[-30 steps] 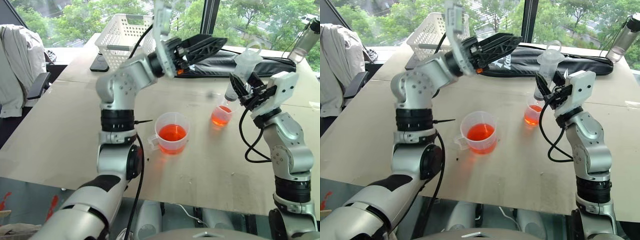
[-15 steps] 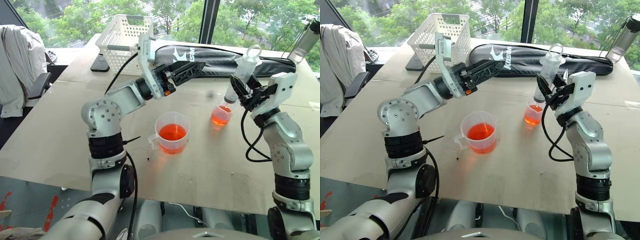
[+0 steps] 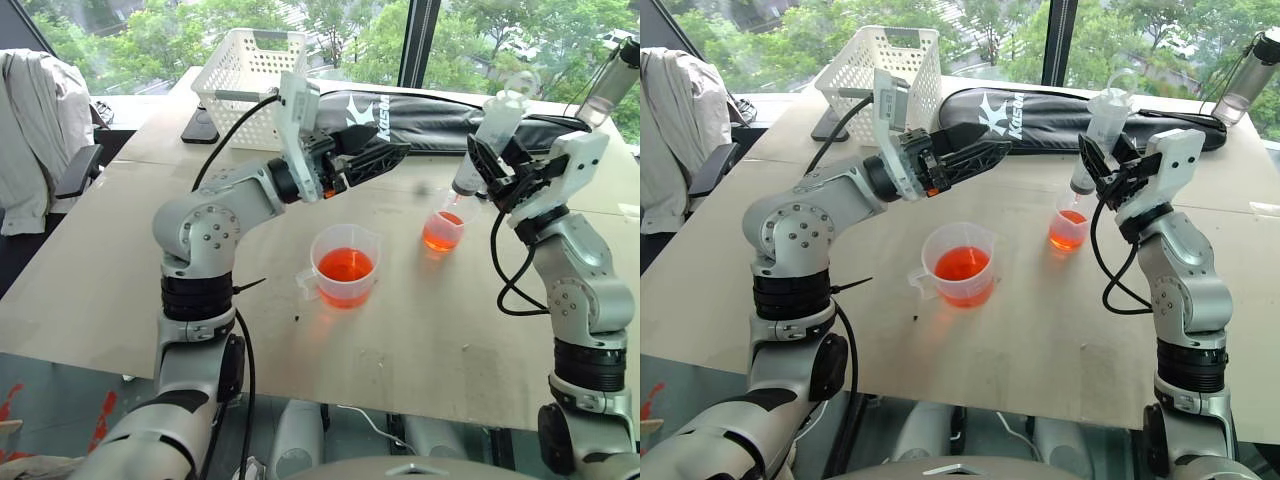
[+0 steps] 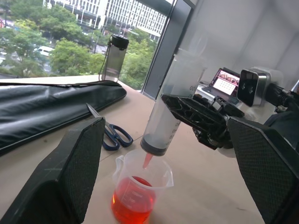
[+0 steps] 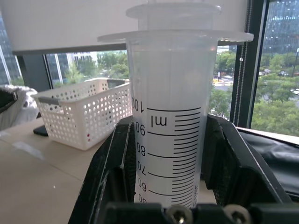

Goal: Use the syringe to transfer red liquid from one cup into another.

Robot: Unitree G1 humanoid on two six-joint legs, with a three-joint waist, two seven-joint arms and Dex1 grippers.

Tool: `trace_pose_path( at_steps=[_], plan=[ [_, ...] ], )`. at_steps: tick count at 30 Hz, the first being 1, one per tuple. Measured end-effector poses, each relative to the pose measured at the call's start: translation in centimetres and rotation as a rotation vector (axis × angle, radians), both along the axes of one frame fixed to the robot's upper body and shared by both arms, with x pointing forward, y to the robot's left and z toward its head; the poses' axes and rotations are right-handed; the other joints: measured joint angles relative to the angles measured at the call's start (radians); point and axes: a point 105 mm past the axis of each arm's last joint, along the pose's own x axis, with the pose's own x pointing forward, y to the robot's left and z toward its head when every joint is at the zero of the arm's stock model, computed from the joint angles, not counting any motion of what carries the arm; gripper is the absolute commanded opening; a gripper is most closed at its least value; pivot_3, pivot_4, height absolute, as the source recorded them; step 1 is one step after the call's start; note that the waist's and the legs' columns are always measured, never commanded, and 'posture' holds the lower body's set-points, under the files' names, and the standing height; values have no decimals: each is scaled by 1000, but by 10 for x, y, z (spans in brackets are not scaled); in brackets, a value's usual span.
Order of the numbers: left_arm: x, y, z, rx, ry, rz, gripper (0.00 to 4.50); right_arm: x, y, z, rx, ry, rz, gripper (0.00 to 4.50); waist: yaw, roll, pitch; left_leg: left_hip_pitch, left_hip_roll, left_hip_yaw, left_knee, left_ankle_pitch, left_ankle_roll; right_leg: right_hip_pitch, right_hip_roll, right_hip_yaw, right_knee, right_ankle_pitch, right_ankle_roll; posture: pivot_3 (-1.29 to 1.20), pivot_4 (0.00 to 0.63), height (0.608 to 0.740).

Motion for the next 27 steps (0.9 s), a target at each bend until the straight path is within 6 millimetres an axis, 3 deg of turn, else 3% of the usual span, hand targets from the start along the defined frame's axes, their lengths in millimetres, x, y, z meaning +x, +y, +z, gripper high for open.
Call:
trace_pose_path(
  at_steps=[5,10,13,18,23,27],
  plan=[
    [-1,-2,-2,29,-23,-9,4219,-5,8,10,-121,-45,31,1457,2,0,0,-1,0,0,0,0,0,0,0,0,-1,0,0,0,150,724],
    [-3,-4,-1,36,-37,-19,4219,-28,49,28,-268,-143,208,1455,1,0,0,0,0,-1,0,0,0,0,0,-1,0,0,0,0,150,724],
    [-10,-4,4,48,-69,-42,4219,-36,74,25,-365,-155,316,1449,0,0,0,0,0,0,0,0,0,0,0,0,0,0,0,0,150,724],
    [-26,-12,5,93,-134,-104,4219,-43,100,20,-409,-153,422,1444,4,0,0,-1,0,0,0,0,0,0,0,-1,-1,0,0,0,150,724],
    [-25,-11,5,99,-142,-96,4219,-45,106,14,-441,-146,467,1443,3,0,0,-1,0,0,0,0,0,0,0,-1,-1,0,0,0,150,724],
    [-25,-9,6,99,-155,-84,3202,-45,107,14,-446,-144,476,1430,3,0,0,-1,0,0,0,0,0,0,0,-1,-1,0,0,0,150,724]
  ],
)
